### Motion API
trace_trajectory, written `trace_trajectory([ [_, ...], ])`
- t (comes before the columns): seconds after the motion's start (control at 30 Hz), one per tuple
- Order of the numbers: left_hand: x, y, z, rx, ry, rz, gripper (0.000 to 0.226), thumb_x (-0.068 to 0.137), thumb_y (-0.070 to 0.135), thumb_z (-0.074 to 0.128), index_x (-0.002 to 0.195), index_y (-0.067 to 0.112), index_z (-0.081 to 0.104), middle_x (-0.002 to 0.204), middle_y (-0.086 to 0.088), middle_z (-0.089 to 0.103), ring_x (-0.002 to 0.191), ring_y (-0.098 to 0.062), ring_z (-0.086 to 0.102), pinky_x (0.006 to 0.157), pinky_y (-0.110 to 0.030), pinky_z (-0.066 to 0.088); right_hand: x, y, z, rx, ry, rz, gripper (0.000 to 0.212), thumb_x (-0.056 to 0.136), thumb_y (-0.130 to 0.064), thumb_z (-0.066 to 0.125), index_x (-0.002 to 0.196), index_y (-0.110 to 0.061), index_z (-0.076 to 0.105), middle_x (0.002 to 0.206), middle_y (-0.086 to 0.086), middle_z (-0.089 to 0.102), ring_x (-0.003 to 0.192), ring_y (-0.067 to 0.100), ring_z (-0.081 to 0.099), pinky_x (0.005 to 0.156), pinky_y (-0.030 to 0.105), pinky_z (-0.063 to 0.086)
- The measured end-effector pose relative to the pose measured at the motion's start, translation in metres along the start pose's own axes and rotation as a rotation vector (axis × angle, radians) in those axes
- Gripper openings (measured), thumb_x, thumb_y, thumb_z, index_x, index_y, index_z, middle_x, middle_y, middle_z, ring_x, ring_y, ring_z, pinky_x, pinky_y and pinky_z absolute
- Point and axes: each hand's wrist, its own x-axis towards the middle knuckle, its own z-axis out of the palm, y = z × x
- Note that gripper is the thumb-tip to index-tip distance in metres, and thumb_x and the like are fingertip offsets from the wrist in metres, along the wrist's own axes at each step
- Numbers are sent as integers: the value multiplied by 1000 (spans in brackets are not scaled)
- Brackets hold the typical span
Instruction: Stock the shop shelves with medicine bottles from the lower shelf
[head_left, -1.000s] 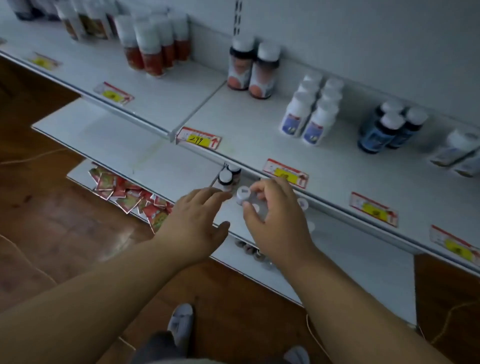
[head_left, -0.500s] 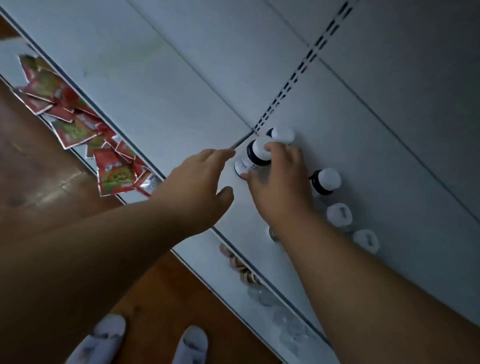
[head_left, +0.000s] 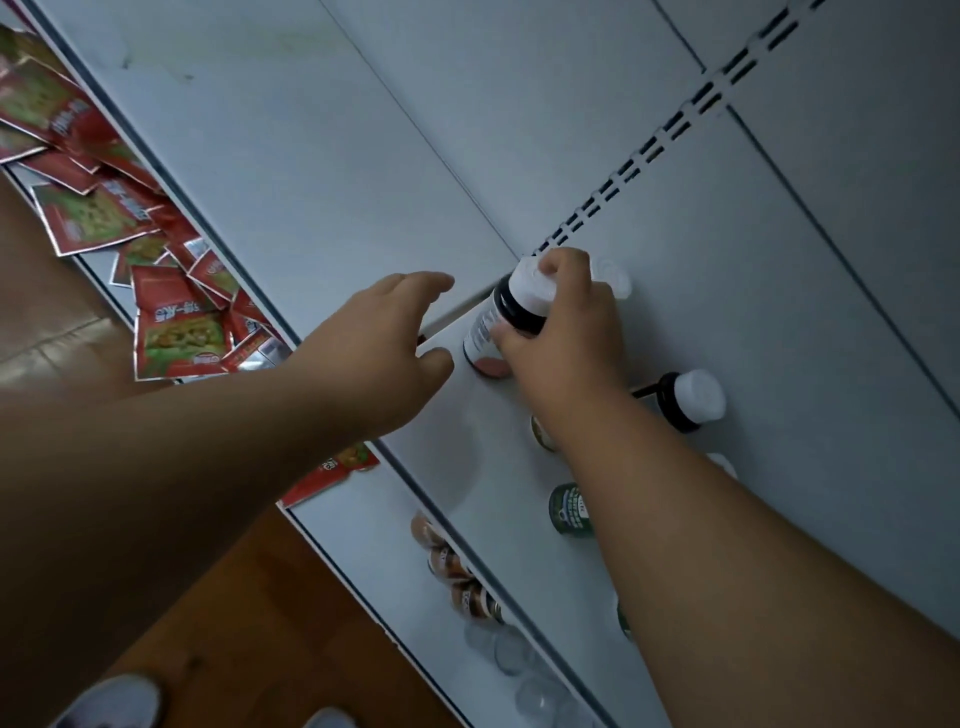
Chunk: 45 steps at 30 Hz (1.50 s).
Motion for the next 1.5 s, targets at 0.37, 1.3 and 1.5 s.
trace_trajectory([
  [0.37,-110,36,-104,-165,37,-69,84,81,84,31,150,35,31,150,11,39,119,4,37,84,-11,31,-99,-97,-56,986,-254,208,43,84,-22,73,118,-38,54,114,-3,66,100,8,68,86,31,58],
  [1.3,-219,281,-335,-64,-205,312,103,69,97,16,147,32,34,143,13,43,129,-3,43,105,-44,45,-159,-274,-398,1391,153,155,10,86,-31,61,94,-26,57,94,7,63,79,19,64,66,37,56],
  [1.5,-175,297,-325,7,-237,393,94,74,93,21,147,36,33,146,15,40,132,-2,39,106,-36,41,-124,-256,-414,1283,209,156,15,88,-36,59,99,-27,56,94,-6,66,82,13,65,72,35,56],
])
